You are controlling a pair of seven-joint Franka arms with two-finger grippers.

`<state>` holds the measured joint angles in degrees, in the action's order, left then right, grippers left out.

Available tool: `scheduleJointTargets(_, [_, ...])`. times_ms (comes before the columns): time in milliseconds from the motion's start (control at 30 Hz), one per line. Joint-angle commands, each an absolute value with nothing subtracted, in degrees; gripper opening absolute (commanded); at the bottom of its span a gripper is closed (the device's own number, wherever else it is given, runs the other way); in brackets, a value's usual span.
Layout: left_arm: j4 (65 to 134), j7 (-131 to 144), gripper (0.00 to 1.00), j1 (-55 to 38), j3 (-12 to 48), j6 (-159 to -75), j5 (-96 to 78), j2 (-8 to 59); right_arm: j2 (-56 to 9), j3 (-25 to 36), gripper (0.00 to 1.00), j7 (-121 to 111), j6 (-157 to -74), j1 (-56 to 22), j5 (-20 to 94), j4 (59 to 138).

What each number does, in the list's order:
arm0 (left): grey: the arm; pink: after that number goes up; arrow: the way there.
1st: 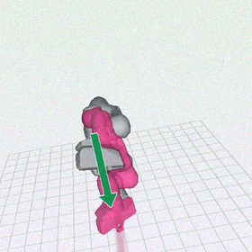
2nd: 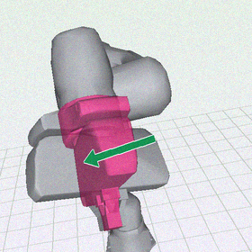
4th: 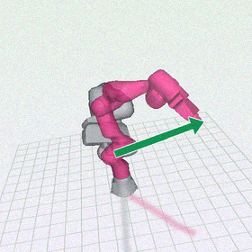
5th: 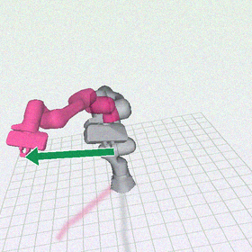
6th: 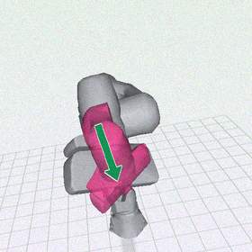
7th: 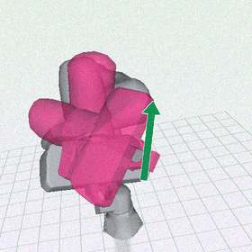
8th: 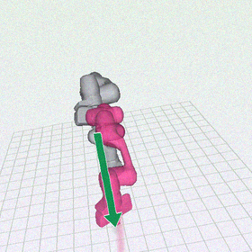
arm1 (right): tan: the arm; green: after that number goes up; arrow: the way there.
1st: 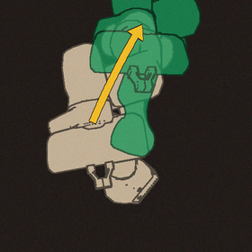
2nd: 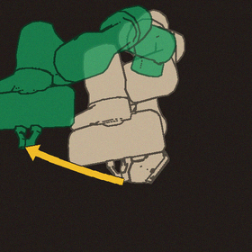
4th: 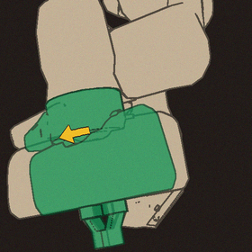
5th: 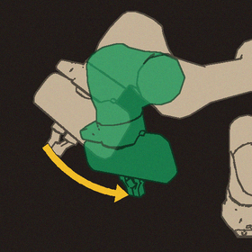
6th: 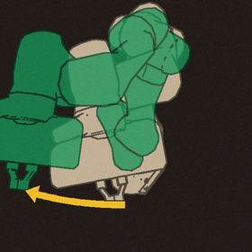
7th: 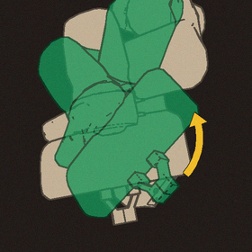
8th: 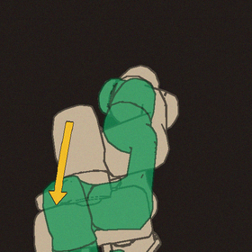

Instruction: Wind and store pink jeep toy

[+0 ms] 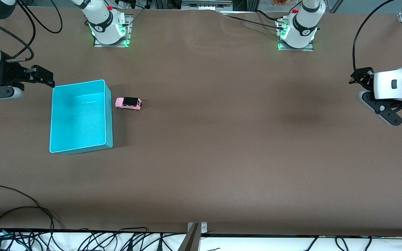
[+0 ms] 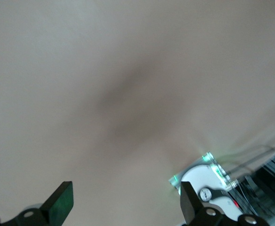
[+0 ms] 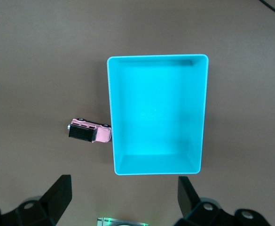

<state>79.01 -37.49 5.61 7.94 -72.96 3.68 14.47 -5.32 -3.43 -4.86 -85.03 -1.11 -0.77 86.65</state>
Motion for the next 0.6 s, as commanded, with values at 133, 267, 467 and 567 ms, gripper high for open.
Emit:
scheduleJointTargets(133, [101.93, -34.20, 1.00, 5.80, 6.33, -95.78, 0.18, -0.95, -5.36, -7.37, 1.00, -19.84, -82.53, -1.67, -0.70, 86.13])
scheduleJointTargets(267, [105.99, -25.96, 1.00, 5.80, 5.01, -99.49, 0.00, -3.42, -5.62, -9.84, 1.00, -24.42, -82.70, -1.67, -0.70, 87.36])
scheduleJointTargets(467, [109.16, -14.51, 1.00, 5.54, 4.66, -99.76, 0.09, -6.41, -5.63, -13.62, 1.00, -31.36, -83.40, -1.67, -0.09, 92.62])
scheduleJointTargets(567, [109.25, -14.41, 1.00, 5.54, 4.66, -99.84, 0.09, -6.50, -5.63, -14.59, 1.00, -33.83, -85.25, -1.67, 1.23, 95.97])
